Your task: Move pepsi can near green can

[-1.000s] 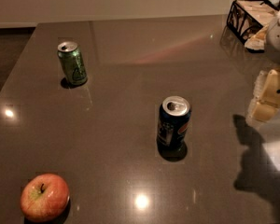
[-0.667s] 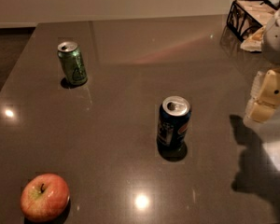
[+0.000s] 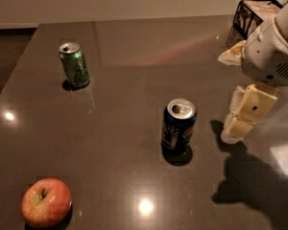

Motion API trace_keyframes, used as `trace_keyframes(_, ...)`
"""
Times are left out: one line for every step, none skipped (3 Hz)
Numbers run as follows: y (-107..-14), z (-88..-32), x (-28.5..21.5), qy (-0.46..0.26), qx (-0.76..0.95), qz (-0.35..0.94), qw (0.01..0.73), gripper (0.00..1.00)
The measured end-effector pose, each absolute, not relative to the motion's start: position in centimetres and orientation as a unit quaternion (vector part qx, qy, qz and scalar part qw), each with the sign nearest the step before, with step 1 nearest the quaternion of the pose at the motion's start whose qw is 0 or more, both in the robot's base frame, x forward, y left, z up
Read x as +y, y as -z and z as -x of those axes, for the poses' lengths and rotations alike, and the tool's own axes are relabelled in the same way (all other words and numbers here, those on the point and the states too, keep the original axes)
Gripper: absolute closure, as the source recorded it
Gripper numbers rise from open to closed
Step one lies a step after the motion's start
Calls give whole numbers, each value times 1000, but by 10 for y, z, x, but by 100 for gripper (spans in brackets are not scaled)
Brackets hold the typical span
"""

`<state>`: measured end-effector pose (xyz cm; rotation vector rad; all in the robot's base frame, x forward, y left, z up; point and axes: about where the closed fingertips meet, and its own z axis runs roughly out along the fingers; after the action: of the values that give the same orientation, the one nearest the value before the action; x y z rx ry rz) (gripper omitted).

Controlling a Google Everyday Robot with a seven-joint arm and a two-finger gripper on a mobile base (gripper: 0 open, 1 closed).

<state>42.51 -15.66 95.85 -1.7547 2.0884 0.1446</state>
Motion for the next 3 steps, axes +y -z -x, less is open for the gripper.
trace_keyframes(-946, -418, -125, -86, 731, 641, 217, 0)
trace_keyframes(-932, -413, -100, -110, 714, 655, 220, 0)
trace_keyframes(-918, -410, -82, -126, 701, 667, 220, 0)
